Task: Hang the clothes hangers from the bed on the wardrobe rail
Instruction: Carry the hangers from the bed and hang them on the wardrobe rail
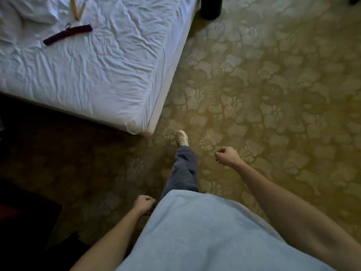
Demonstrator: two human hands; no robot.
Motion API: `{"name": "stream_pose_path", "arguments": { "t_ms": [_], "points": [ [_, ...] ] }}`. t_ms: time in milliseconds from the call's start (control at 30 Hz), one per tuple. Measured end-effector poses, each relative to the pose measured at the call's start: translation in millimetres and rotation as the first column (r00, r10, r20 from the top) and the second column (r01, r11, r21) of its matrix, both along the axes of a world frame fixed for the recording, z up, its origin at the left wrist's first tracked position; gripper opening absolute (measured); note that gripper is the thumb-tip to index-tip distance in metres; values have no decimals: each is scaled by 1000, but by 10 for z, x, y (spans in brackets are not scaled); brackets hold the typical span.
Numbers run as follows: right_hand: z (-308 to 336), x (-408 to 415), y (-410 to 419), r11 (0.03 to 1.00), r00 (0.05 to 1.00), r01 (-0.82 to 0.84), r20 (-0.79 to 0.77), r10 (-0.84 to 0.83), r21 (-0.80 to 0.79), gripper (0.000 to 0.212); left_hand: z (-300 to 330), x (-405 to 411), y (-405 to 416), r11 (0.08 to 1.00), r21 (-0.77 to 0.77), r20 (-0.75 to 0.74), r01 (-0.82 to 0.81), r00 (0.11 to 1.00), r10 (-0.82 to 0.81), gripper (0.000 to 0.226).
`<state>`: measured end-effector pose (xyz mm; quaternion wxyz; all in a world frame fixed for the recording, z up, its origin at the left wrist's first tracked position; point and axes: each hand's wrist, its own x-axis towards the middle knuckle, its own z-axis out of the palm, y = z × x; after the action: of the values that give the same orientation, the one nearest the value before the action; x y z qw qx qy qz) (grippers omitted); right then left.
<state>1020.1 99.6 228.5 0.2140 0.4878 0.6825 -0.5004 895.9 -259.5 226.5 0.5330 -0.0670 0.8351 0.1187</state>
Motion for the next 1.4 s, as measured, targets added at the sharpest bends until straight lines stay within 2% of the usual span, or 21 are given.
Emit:
{"name": "stream_pose_path", "arguments": {
  "t_ms": [133, 300, 433, 567, 733, 867, 1000, 1133, 1267, 1400],
  "points": [
    [-63, -841, 487, 999, 999, -42, 29, 41, 32, 19, -178, -771, 469, 1000, 24, 13, -11, 1000, 11, 18],
    [-52, -1436, 1117, 996, 973, -75, 221, 62, 47, 20, -205, -1905, 1410, 991, 117, -29, -71, 997, 75, 26],
    [-44, -1801, 1641, 998, 962, 24, 270, -38, 55, 22, -98, -2734, 2394, 958, 231, -36, -168, 983, 181, 19],
    [-37, -2111, 2138, 987, 948, 151, 275, -160, 54, 20, -34, -3432, 3339, 939, 326, 6, -111, 993, 115, 21],
    [-109, -2552, 2839, 972, 927, 232, 295, -231, 32, 16, -139, -4159, 4276, 943, 332, 24, -8, 1000, 0, 17],
    [-234, -3123, 3580, 985, 930, 171, 327, -170, 24, 20, -220, -4761, 4810, 961, 278, 16, -4, 1000, 0, 17],
    [-112, -4036, 4304, 999, 946, 29, 323, -32, 15, 31, -204, -5296, 5069, 984, 154, -1, -93, 996, 94, 20],
    [-22, -5104, 4888, 994, 966, -108, 237, 106, -1, 22, -74, -5788, 5334, 980, 120, -1, -160, 987, 161, 27],
    [18, -6160, 5238, 972, 961, -236, 149, 232, 6, 23, 37, -6187, 5629, 968, 117, -52, -221, 972, 229, 27],
    [5, -7166, 5431, 941, 938, -337, 85, 336, -2, 27, 22, -6538, 5861, 965, 91, -42, -248, 967, 252, 31]
  ]
}}
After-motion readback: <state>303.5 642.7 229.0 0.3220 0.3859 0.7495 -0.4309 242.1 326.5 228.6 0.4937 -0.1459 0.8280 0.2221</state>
